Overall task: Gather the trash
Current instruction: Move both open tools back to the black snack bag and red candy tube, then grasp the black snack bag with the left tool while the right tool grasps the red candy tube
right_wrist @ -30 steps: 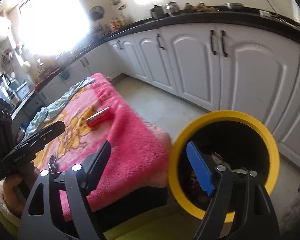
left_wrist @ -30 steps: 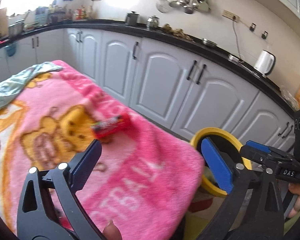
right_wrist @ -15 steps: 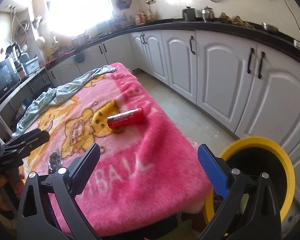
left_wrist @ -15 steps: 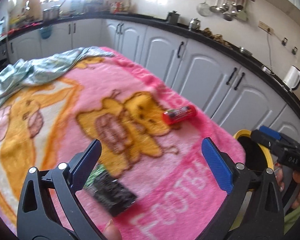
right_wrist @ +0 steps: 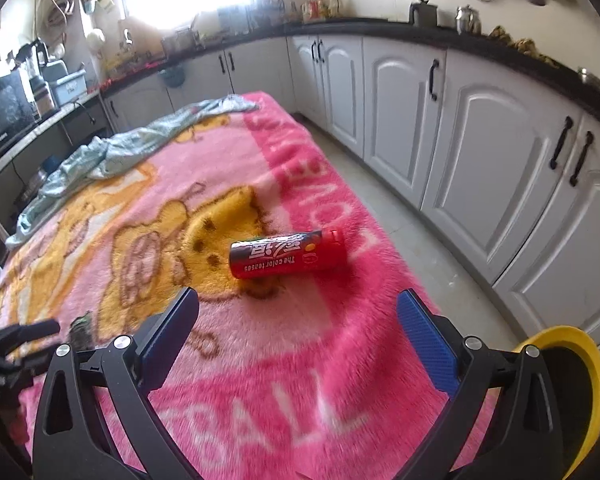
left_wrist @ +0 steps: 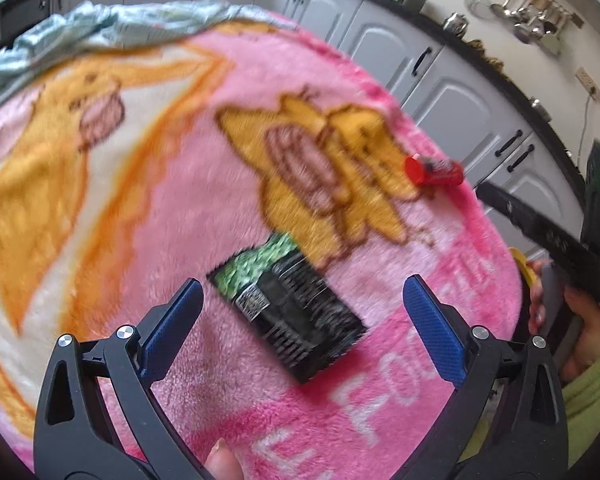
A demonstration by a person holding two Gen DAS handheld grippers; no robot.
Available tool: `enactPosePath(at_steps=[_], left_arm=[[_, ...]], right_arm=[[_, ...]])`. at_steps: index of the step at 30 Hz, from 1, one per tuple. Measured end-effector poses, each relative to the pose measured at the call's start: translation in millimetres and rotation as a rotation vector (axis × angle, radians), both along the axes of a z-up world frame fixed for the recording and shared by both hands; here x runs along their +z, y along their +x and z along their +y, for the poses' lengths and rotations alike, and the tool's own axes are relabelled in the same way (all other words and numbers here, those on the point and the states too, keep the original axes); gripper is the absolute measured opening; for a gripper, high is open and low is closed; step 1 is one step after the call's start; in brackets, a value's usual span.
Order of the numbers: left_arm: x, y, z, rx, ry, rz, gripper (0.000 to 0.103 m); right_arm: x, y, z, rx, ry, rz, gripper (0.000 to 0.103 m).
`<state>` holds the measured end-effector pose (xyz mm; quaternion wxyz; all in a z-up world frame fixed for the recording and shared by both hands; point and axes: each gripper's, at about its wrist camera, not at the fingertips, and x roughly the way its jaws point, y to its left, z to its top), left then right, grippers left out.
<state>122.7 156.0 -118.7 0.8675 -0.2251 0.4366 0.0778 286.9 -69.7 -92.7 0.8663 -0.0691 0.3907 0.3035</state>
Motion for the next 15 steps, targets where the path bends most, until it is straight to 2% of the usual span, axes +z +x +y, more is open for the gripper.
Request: enactPosePath(at_steps=[2,4,7,9,11,12,13,15], left_arm=[[-5.9,2.0,1.0,0.014,-0.007,0.007,0.092],[-7.7,4.3,-1.7,0.016,0.028,0.004,0.085],[-10.0,4.3,-7.1,0.012,0.113,0.005,0.068],[-10.5,3.6,-6.7,0.009,0.14,0.001,0.055],[-9.7,3.9,-3.8,0.005,0.144,-0.004,0.048],[-9.7,3.2,-3.0,0.001,0.156,-0.007,0.038],[-9.8,3.3,-1.9,0.001,0.165,-0.009,0.034],[-10.3,2.1,2.6,0.007,0.169,-0.012,0.011]], right_arm=[[-7.4,6.5,11.3,0.001,-0.037,-0.011,0.097],[-15.7,14.2,23.5,0.02,-0.052,-0.001,0.097],[-26.1,24.8,36.8,0.02,-0.069,0.021,0.097],[-30.3,30.0,42.9,0.024,-0.082,0.027,0.097],[-34.1,34.2,48.2,0.018,-0.105,0.021,0.097],[-36.7,37.0,50.6,0.02,-0.105,0.029,0.097],[-39.2,39.4,52.2,0.018,-0.106,0.036,0.096],[-42.7,42.7,53.0,-0.002,-0.109,0.044,0.094]])
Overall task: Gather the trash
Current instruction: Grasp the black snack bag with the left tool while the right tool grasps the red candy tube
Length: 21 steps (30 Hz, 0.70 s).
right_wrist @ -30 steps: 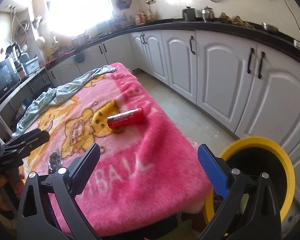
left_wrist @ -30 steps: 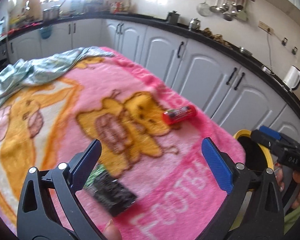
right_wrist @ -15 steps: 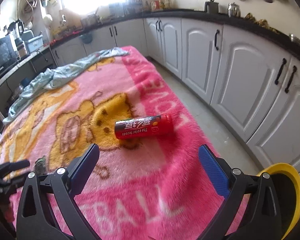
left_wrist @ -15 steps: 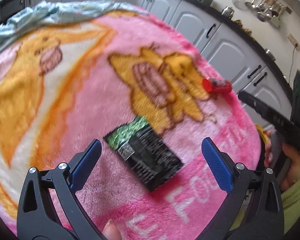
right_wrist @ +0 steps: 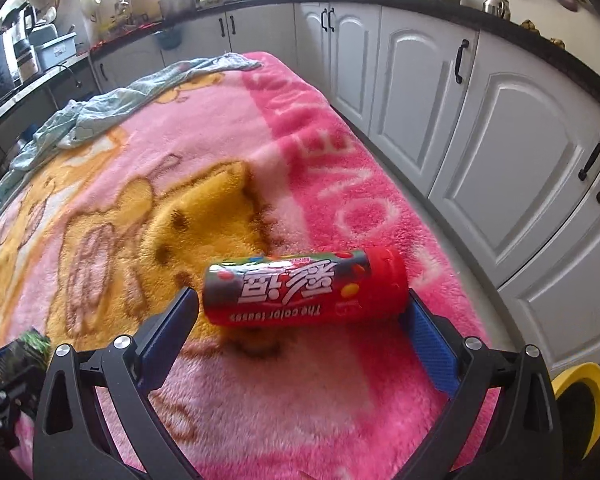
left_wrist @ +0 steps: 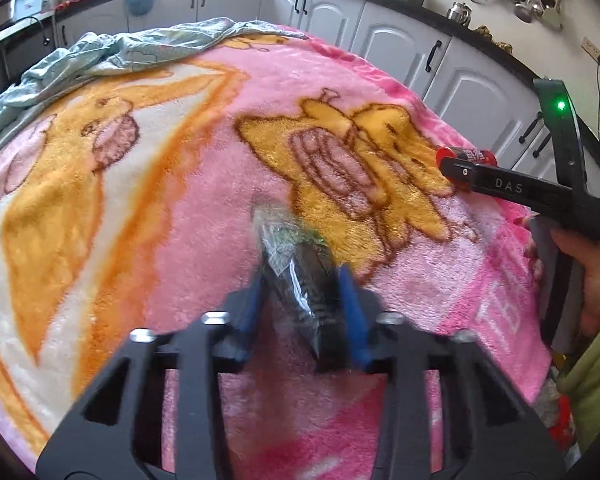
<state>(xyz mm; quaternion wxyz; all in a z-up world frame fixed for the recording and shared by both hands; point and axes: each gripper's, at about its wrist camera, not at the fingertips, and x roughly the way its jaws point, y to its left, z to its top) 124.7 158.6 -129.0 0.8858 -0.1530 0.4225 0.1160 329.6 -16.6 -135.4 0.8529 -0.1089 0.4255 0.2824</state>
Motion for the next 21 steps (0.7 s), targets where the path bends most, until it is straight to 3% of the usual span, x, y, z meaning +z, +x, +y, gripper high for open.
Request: enactPosePath(at_steps=[1,8,21], left_arm=[[-0.2,0.1,2.7,-0.001,-0.012,-0.003,0.009],[5.4,3.1,-0.6,-0.052,-0.089,-0.045,0.004],[41.6,19.7,-65.3,-0.219,-0.082,-0.122,0.004]], right_arm=[[-0.5,0.8,-0.2,-0.002,0.004,0.007,0.09],[16.7,-17.2,-19.0,0.025,0.083,-0.008,0.089],[79.3,-69.1,-124.1,-0.043,0.241,-0.036,0.09]])
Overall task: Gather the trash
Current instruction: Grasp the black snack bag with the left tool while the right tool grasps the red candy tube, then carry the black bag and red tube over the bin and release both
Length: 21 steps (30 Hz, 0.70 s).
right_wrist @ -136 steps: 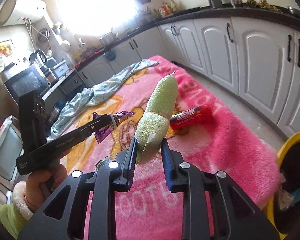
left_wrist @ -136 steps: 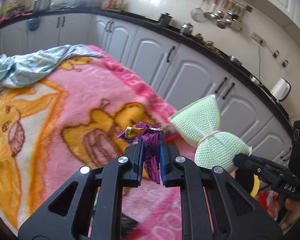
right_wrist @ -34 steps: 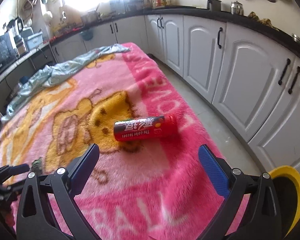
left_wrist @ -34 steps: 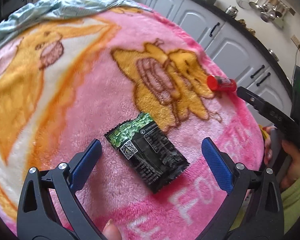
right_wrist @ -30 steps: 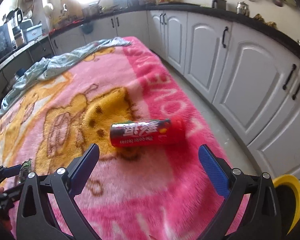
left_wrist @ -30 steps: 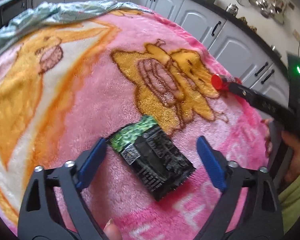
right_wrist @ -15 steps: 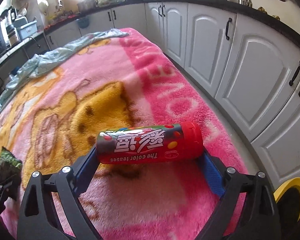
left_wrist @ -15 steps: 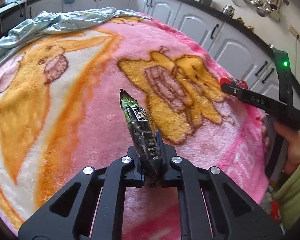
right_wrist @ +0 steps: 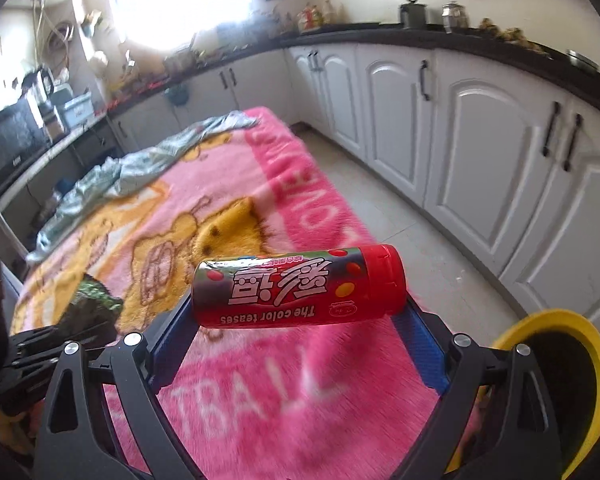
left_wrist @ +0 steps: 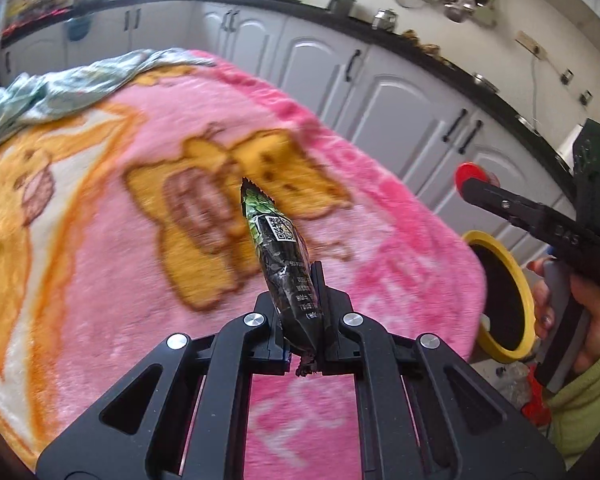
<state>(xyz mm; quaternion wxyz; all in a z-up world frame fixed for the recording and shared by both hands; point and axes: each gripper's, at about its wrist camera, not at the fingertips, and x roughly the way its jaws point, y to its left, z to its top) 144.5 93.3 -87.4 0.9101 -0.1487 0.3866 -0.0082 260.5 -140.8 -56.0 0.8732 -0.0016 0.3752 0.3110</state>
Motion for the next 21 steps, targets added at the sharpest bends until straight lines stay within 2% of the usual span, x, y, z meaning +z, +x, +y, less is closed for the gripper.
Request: enactPosePath(at_steps=[6,21], left_arm=[[16.4,14.6,-43.2,-0.091,0.017,-0.035,0.004],[47.7,50.7,-158.6,-0.312,0.047,-0.103,0.004]], right_arm=[[15.8,-19.1,-55.0,-0.069,-0.003,-0.033,0.09],[30.3,-51.2,-171.9,-0.253,0.004,-0.092,0.09]])
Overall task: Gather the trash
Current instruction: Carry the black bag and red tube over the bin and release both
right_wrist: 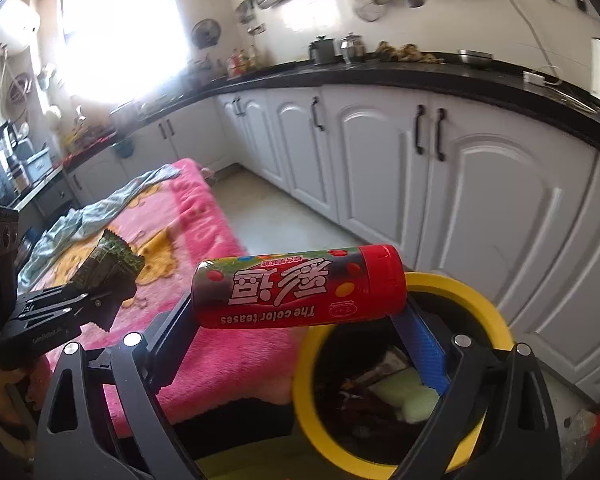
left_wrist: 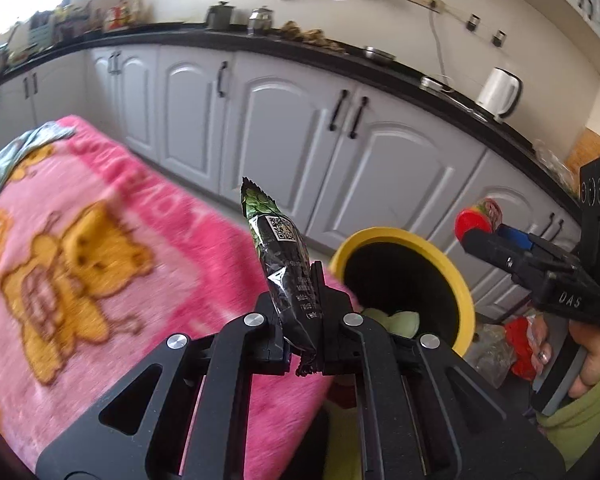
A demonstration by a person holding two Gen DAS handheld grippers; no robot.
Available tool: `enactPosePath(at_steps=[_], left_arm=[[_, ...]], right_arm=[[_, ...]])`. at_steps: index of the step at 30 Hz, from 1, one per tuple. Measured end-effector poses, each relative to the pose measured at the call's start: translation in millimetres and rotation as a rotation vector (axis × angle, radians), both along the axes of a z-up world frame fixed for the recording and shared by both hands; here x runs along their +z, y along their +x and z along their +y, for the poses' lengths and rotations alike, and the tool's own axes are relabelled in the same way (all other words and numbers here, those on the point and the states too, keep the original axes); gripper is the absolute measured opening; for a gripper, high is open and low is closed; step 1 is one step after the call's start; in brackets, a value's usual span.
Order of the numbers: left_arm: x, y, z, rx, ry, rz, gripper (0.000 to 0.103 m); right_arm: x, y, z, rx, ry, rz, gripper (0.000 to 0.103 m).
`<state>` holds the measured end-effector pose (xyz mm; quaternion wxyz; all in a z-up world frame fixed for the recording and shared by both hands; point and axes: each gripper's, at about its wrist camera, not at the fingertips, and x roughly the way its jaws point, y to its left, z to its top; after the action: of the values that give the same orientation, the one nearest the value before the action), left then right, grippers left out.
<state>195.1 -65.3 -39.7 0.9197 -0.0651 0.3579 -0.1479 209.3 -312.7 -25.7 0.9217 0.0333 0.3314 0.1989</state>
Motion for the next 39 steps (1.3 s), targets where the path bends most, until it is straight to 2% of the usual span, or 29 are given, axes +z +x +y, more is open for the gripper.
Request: enactPosePath(at_steps=[10,17,24,39], left_arm=[[4.1,26.3,-64.4,-0.112,0.006,-0.005,0.004],[2.7,45.0,-98.0,-0.161,0.006,0.006,0.004],[-4.4,62.7,-125.9,-0.204,0.019,0.024,0.004],[-34.4,85.4,-146.1,-0.238,0.026,0.102,0.006]], right_arm=[[-17.1,-13.0,-50.2,-0.1,-0.04,0.011,0.09],[-29.1,-19.9,-63.6,-0.133,-0.091,0.006,0.09],[-46.7,-22.2,-61.6,-0.121,-0.131,0.023,0.09],[-80.7,-4.5,-49.4,-0.095,-0.174,0.088,0.091]])
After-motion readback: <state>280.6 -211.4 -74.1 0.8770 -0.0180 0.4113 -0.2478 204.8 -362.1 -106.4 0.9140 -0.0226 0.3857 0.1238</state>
